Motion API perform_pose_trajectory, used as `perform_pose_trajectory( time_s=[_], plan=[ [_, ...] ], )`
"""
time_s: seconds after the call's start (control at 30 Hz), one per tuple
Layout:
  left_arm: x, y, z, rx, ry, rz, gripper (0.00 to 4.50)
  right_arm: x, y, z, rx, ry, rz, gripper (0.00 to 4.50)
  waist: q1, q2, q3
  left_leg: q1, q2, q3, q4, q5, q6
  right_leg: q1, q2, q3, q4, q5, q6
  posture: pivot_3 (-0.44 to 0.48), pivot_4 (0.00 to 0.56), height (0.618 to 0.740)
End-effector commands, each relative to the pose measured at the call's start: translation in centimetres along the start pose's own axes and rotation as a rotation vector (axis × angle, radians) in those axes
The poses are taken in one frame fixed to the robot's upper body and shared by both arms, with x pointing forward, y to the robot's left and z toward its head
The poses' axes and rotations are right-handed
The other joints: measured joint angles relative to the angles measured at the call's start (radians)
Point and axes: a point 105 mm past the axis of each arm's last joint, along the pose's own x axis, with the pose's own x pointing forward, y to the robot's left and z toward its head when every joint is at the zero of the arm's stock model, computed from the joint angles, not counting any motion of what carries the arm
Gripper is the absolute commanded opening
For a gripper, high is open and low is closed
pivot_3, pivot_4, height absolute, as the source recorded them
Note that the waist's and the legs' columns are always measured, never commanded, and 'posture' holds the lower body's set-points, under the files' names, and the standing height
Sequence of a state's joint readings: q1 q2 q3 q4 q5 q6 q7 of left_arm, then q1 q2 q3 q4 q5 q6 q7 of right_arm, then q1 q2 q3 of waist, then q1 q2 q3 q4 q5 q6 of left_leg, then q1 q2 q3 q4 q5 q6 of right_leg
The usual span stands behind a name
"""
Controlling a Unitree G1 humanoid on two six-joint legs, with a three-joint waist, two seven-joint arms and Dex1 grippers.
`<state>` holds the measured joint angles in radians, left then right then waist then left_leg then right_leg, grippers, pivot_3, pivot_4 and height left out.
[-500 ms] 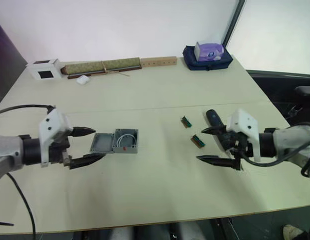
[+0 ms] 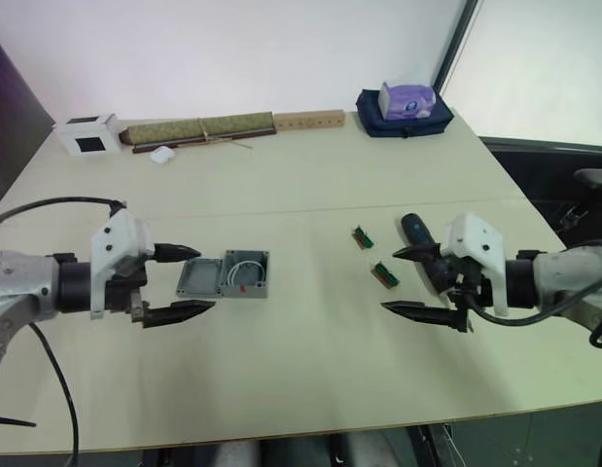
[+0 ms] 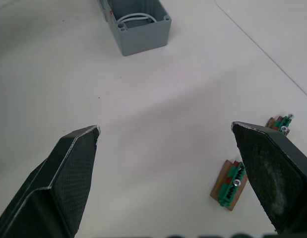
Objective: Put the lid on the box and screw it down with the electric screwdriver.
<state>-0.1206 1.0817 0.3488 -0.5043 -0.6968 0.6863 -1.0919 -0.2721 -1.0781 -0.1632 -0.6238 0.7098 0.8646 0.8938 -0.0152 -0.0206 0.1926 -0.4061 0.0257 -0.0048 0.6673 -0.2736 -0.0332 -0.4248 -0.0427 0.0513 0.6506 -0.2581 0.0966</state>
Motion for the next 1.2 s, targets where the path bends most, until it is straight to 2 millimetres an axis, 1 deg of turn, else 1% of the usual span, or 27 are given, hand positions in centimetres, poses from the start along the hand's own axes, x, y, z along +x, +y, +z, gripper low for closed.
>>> perform_pose_trajectory(
  time_s=[0.03, 0.2, 0.53, 0.7, 0.83, 0.9, 1.0, 1.1, 1.2],
  plan=[
    [0.1, 0.3, 0.2, 0.034, 0.009, 0.002, 4.42, -0.3, -0.1, 0.9, -0.045, -0.031, -0.031, 4.50, 0.000, 0.000, 0.000, 0.000, 0.000, 0.000, 0.000, 0.000, 0.000, 0.000, 0.000, 0.000, 0.000, 0.000, 0.000, 0.000, 0.150, 0.740],
    [0.2, 0.4, 0.1, 0.044, 0.022, -0.013, 4.42, -0.1, 0.3, 0.9, -0.049, -0.029, -0.028, 4.50, 0.000, 0.000, 0.000, 0.000, 0.000, 0.000, 0.000, 0.000, 0.000, 0.000, 0.000, 0.000, 0.000, 0.000, 0.000, 0.000, 0.150, 0.740],
    [0.7, 1.6, -0.6, 0.099, 0.065, -0.044, 4.42, -0.1, 0.6, 1.1, -0.053, -0.033, -0.054, 4.50, 0.001, 0.000, 0.000, 0.000, 0.000, 0.000, 0.000, 0.000, 0.000, 0.000, 0.000, 0.000, 0.000, 0.000, 0.000, 0.000, 0.150, 0.740],
    [2.1, 3.0, -0.8, 0.198, 0.103, -0.141, 4.42, 0.3, 0.8, 1.2, -0.057, -0.043, -0.065, 4.50, 0.005, 0.000, 0.000, 0.000, 0.000, 0.000, 0.000, 0.000, 0.000, 0.000, 0.000, 0.000, 0.000, 0.000, 0.000, 0.000, 0.150, 0.740],
    [3.7, 4.4, -1.0, 0.272, 0.136, -0.242, 4.42, 0.6, 1.2, 1.3, -0.066, -0.057, -0.071, 4.50, 0.003, 0.000, 0.000, -0.001, -0.001, 0.000, 0.000, 0.000, 0.000, 0.000, 0.001, 0.000, 0.000, 0.000, 0.000, 0.000, 0.150, 0.740],
    [4.5, 5.2, -0.7, 0.305, 0.145, -0.289, 4.42, 0.8, 1.5, 1.3, -0.065, -0.067, -0.071, 4.50, 0.004, 0.000, 0.000, -0.001, -0.001, 0.000, 0.000, 0.000, 0.000, 0.000, 0.001, 0.000, 0.000, 0.000, 0.000, 0.000, 0.150, 0.740],
    [4.9, 5.8, -0.7, 0.336, 0.154, -0.330, 4.42, 1.0, 1.6, 1.4, -0.063, -0.070, -0.077, 4.50, -0.002, 0.000, 0.000, -0.001, -0.001, 0.000, 0.001, 0.000, 0.000, 0.000, 0.001, 0.000, -0.001, 0.000, 0.000, 0.000, 0.150, 0.740],
    [5.2, 6.2, -1.0, 0.369, 0.182, -0.380, 4.42, 1.1, 1.6, 1.6, -0.065, -0.076, -0.081, 4.50, -0.003, 0.000, 0.000, -0.001, -0.001, 0.000, 0.001, 0.000, 0.000, 0.000, 0.001, 0.000, 0.000, 0.000, 0.000, 0.000, 0.150, 0.740],
    [6.1, 6.7, -2.3, 0.440, 0.256, -0.435, 4.42, 1.4, 1.7, 1.8, -0.071, -0.086, -0.084, 4.50, 0.001, 0.000, 0.000, -0.001, 0.000, -0.001, 0.001, 0.000, 0.000, 0.000, 0.001, 0.000, 0.001, 0.000, 0.000, 0.000, 0.150, 0.740]
  ],
)
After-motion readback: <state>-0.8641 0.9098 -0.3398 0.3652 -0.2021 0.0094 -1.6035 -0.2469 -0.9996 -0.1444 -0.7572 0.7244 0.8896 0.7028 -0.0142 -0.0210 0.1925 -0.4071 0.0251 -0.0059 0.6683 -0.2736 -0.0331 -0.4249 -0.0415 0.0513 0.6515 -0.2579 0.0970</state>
